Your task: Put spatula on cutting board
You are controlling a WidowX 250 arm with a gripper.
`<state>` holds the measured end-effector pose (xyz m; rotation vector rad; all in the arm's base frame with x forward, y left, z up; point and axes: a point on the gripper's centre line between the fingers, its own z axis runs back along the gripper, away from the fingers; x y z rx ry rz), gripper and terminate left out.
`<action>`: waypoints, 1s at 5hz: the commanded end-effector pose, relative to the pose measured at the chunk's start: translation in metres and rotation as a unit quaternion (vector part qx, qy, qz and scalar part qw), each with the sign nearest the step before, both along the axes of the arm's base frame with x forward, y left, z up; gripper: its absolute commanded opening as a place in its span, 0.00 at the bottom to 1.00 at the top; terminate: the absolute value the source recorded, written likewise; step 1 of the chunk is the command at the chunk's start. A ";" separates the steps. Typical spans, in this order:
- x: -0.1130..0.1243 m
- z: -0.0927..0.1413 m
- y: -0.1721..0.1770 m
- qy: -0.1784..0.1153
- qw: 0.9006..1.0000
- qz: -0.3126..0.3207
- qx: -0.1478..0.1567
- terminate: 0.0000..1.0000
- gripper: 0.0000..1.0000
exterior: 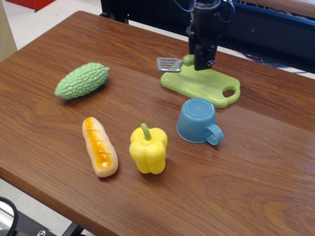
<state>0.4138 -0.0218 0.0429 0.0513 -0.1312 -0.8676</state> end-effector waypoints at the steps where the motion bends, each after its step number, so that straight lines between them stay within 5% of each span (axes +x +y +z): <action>1: 0.012 0.008 -0.024 -0.015 1.000 0.012 0.010 0.00 0.00; 2: 0.013 0.011 -0.026 -0.022 1.000 0.016 0.009 0.00 1.00; 3: 0.015 0.010 -0.023 -0.018 0.999 0.027 0.029 0.00 1.00; 5: 0.023 0.045 -0.010 -0.031 0.997 0.071 0.005 0.00 1.00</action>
